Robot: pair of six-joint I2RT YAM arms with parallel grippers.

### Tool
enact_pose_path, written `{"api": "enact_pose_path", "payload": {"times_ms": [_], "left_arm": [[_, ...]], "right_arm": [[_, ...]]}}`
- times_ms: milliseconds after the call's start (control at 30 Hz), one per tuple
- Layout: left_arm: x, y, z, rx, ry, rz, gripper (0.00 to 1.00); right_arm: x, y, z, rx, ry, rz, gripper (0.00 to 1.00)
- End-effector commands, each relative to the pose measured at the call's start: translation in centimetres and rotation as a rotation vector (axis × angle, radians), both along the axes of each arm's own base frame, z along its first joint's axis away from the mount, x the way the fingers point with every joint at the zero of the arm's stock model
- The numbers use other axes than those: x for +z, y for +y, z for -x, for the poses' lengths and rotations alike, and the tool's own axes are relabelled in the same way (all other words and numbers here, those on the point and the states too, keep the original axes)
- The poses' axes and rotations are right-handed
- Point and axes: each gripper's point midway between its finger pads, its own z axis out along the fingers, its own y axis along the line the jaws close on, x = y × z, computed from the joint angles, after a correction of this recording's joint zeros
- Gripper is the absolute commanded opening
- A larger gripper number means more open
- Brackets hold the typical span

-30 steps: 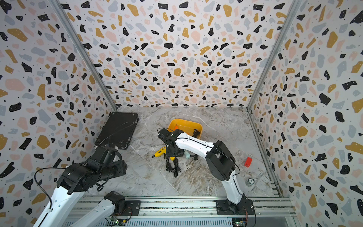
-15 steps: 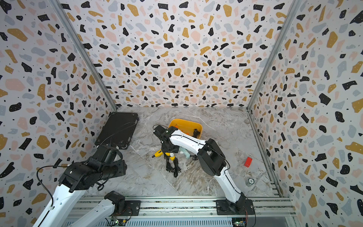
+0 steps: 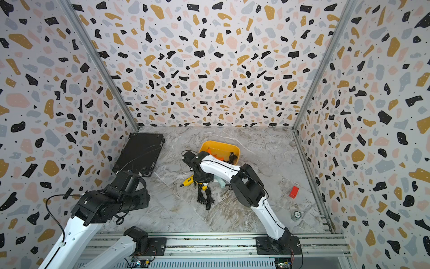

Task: Put the hot melt glue gun into the storage box
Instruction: Pick up the hot melt adhesive gun from the center of the board, then place the hot melt adhesive gun in the storage box.

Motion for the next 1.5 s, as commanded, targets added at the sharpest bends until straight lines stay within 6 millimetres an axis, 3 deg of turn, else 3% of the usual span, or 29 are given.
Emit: {"api": "enact_pose_path", "payload": {"times_ms": [0,167,433,600,733,800,933,1133,1300,1467], "left_arm": [[1.1,-0.1,-0.3,-0.02,-0.035,-0.004,0.43],[1.3,0.1,-0.3,-0.02,-0.039,-0.009,0.43],[1.6,-0.2,-0.8,-0.021,-0.046,-0.003,0.43],[1.5,-0.6,-1.4,-0.021,-0.045,0.002,0.43],[1.5,-0.9,-2.1,-0.015,-0.039,0.002,0.43],[1.7,-0.9,-2.4,-0.01,-0.038,0.0,0.43],[2.2,-0.9,-2.8,0.002,-0.044,-0.003,0.43],[2.7,-0.7,-3.1,0.013,-0.046,-0.022,0.43],[3.0,-0.4,-3.3,0.01,-0.048,-0.046,0.43],[3.0,-0.3,-3.7,0.007,-0.045,-0.069,0.43]], "right_arm": [[4.1,-1.0,-0.1,0.039,-0.051,0.006,0.14],[9.4,-2.2,1.3,0.167,-0.112,0.001,0.0],[17.6,-3.9,3.3,0.386,-0.234,-0.078,0.0],[23.3,-4.9,1.3,0.633,-0.454,0.036,0.0],[26.9,-3.5,-1.5,0.939,-0.683,0.205,0.0],[27.6,-2.7,-3.4,1.048,-0.788,0.328,0.0],[26.9,-1.9,-7.8,1.168,-0.87,0.487,0.0],[23.4,-2.5,-13.7,1.207,-0.84,0.61,0.0],[20.4,-3.9,-17.1,1.184,-0.791,0.611,0.0],[17.4,-4.9,-18.7,1.19,-0.725,0.589,0.0]]}}
